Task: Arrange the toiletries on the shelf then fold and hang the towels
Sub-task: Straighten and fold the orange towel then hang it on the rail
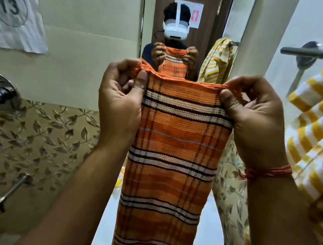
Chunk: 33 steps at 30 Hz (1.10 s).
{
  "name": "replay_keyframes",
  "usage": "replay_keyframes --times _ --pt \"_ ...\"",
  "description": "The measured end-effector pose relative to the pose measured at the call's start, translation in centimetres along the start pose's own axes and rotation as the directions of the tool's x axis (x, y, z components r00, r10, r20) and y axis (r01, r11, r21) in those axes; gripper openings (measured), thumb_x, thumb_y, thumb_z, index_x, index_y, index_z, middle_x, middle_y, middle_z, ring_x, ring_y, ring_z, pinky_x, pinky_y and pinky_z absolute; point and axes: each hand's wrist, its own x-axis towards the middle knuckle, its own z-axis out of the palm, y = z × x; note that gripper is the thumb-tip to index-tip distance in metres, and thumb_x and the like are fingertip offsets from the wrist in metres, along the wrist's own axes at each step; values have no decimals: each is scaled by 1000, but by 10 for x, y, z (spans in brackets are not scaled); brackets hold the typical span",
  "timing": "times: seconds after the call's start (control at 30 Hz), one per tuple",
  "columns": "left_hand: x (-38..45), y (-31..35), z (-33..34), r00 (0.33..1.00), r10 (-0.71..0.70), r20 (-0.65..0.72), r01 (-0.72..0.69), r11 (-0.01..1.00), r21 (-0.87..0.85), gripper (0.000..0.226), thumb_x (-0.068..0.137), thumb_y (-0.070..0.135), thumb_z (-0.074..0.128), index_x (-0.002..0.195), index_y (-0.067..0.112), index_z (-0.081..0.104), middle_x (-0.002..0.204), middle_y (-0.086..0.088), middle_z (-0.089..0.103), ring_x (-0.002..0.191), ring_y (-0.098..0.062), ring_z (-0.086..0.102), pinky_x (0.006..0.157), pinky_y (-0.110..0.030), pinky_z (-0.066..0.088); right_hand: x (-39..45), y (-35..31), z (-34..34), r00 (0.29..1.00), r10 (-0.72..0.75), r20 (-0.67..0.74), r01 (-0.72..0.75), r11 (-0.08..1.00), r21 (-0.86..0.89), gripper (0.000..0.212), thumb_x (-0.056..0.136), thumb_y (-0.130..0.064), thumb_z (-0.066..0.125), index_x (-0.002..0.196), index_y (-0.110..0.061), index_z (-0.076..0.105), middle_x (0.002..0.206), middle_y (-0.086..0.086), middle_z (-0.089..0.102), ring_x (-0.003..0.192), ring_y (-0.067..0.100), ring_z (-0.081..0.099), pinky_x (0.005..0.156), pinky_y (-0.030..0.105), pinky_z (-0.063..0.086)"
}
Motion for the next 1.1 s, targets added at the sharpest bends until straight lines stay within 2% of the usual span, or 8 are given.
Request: replay_keyframes --times 0.3,0.67,0.77,0.83,0.9,0.97,1.0,1.1 --pt "6 3 2 999 -37 -1 37 998 42 13 98 13 63 107 21 61 101 4 73 93 -12 72 79 -25 57 6 1 0 999 42 -23 -44 997 -63 14 90 -14 71 98 -22 63 105 4 67 100 22 69 86 40 60" --pt "42 17 14 995 -96 42 101 983 -155 14 97 8 62 109 15 61 100 0 73 94 -14 73 79 -25 57 44 -8 0 998 -21 -56 20 1000 -22 21 87 -18 73 104 -18 61 113 8 66 112 24 65 93 46 57" --pt "49 18 14 980 -161 116 181 965 -191 27 96 15 63 122 13 56 112 -6 71 101 -18 72 81 -29 58 50 -8 -1 997 -31 -67 31 1000 -2 27 81 -30 76 103 -21 62 115 8 65 114 24 65 94 48 56" --pt "50 9 5 915 -256 313 328 922 -207 57 90 35 64 138 11 45 127 -13 66 114 -26 69 89 -41 59 52 -6 -2 996 -23 -81 23 1000 11 32 78 -36 77 103 -23 63 116 6 66 115 24 64 95 49 55" --pt "41 -7 -9 752 -298 588 455 880 -136 78 83 56 62 143 10 44 132 -16 65 122 -33 64 94 -47 56 53 -3 -2 996 -20 -84 21 1000 5 27 81 -31 78 102 -25 62 116 5 66 115 22 64 95 48 55" --pt "24 -25 -20 579 -358 732 533 846 -8 77 77 62 70 135 13 54 130 -15 67 122 -35 63 95 -44 55 54 -1 -3 996 -29 -80 28 1000 -9 25 82 -26 75 103 -25 62 116 5 65 114 22 64 95 48 55" --pt "17 -33 -23 543 -403 737 556 830 44 75 76 59 76 132 13 58 129 -16 67 122 -36 63 96 -45 55 55 -1 -3 997 -30 -77 28 999 -18 25 81 -25 74 103 -23 61 115 6 65 114 23 64 95 48 55" --pt "0 -44 -19 623 -480 618 574 817 56 49 83 30 78 125 9 63 124 -17 70 116 -35 67 95 -45 53 57 2 -2 998 -11 -65 8 999 -39 32 82 -29 75 108 -17 60 116 6 65 114 24 64 95 49 55"
